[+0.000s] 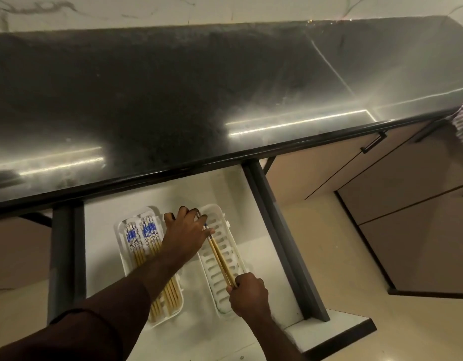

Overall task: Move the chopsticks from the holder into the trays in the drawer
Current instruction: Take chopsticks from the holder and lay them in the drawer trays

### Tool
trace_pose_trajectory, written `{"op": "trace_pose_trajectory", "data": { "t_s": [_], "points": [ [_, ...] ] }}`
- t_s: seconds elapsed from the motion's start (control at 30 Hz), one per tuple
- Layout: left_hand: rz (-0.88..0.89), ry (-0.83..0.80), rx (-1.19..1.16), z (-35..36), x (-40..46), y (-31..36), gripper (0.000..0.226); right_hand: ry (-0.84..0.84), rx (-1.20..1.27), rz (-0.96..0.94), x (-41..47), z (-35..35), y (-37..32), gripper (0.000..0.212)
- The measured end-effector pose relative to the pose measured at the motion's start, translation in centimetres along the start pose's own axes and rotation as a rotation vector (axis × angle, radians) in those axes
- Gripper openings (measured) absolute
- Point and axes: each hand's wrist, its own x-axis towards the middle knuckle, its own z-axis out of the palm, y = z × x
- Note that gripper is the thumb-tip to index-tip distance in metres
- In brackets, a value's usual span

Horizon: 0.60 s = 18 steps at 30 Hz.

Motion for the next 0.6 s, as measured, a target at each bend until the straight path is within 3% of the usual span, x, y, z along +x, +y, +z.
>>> {"op": "trace_pose_trajectory", "data": {
  "t_s": [0.23,0.4,0.6],
  "points": [
    [0.092,0.123,-0.052,-0.3,-1.6,0.6,0.044,-0.002,-0.021,0.005,0.5,0.3,-0.1,0.029],
    [0.151,0.058,-0.081,1.1,-2.4,0.4,0.025,-0.052,-0.041,0.031,1.1,0.6,-0.3,0.033],
    [0.176,-0.088,-0.107,2.5,-1.9,0.7,0.031,-0.165,-0.076,0.065,2.0,1.3,-1.1,0.033]
  ]
}}
